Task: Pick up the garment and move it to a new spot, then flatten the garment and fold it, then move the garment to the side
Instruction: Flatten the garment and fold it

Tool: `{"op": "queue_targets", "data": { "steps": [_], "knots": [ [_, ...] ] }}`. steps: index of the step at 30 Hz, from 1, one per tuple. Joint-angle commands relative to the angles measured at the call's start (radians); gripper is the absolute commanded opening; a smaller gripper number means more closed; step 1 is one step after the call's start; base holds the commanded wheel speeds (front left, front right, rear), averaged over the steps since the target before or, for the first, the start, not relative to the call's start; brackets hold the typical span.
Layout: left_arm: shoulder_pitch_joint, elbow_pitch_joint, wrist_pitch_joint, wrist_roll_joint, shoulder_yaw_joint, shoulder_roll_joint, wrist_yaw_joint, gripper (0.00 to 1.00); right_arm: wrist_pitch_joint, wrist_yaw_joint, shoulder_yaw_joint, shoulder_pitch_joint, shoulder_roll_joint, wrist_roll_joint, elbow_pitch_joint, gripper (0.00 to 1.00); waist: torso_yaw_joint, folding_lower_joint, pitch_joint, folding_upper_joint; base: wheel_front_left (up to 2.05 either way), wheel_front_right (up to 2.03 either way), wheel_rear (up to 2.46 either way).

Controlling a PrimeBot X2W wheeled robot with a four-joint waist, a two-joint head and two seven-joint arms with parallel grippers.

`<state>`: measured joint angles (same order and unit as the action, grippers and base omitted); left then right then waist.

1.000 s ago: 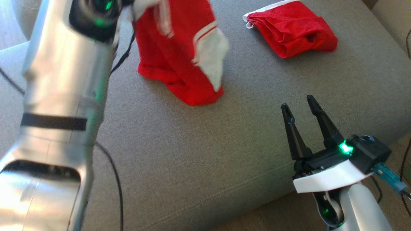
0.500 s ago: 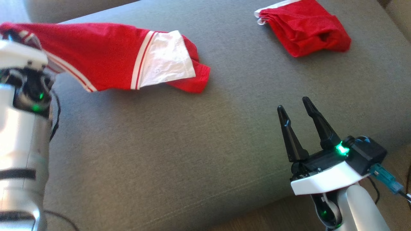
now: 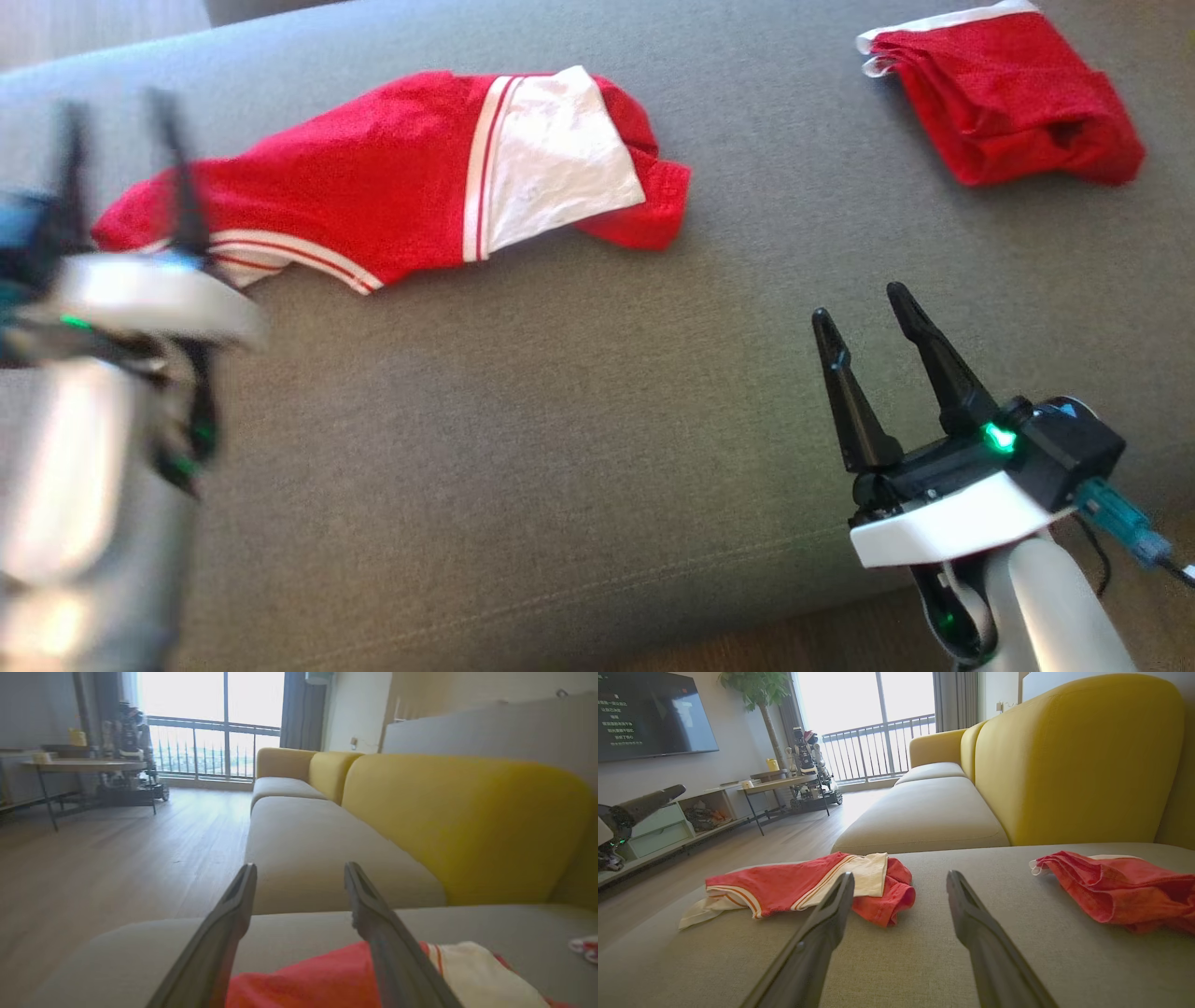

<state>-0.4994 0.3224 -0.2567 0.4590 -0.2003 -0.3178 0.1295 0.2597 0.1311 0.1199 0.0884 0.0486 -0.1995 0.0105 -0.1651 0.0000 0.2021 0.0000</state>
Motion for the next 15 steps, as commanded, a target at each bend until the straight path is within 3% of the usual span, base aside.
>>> {"op": "queue_targets", "data": {
  "steps": [1,7,11,15],
  "knots": [
    [0.017,-0.071,-0.005,-0.062,-0.008,-0.021,-0.011,1.0,0.002,0.0,0.02,0.017,0.002,0.01,-0.035,1.0,0.009,0.0,0.012,0.0,0.0,0.0,0.0],
    [0.099,-0.142,-0.005,-0.314,-0.188,-0.001,-0.048,1.0,0.002,0.0,0.033,0.036,0.002,0.006,-0.033,1.0,-0.008,0.0,0.041,0.0,0.0,0.0,0.0],
    [0.084,-0.057,-0.005,-0.436,-0.287,-0.012,-0.06,1.0,0.002,0.0,0.034,0.043,0.002,0.0,-0.034,1.0,-0.034,0.0,0.053,0.0,0.0,0.0,0.0],
    [0.029,0.05,-0.005,-0.524,-0.338,-0.025,-0.039,1.0,0.002,0.0,0.031,0.045,0.002,-0.004,-0.032,1.0,-0.058,0.0,0.063,0.0,0.0,0.0,0.0]
  ]
}}
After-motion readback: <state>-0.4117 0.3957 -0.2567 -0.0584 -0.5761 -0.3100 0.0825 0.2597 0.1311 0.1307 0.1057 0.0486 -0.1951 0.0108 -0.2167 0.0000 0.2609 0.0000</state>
